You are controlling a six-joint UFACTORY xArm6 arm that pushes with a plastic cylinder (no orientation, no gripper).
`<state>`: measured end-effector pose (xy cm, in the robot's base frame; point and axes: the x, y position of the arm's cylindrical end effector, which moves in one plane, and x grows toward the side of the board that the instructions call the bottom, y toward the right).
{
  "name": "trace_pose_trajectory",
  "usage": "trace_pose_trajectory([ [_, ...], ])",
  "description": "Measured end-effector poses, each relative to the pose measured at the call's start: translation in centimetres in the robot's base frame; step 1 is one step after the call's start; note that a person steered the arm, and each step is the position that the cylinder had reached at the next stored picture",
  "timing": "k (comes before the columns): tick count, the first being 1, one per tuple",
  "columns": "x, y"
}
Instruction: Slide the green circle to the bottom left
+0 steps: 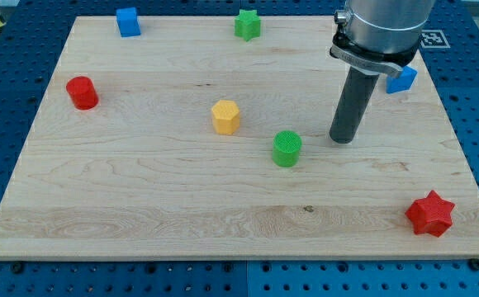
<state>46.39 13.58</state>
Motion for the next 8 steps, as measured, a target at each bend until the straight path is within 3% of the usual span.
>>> trace_pose_trajectory([
  [1,-0.3,-0.4],
  [3,-0.3,-6.7],
  [6,0.6,-5.0],
  [8,3.8,-7.2],
])
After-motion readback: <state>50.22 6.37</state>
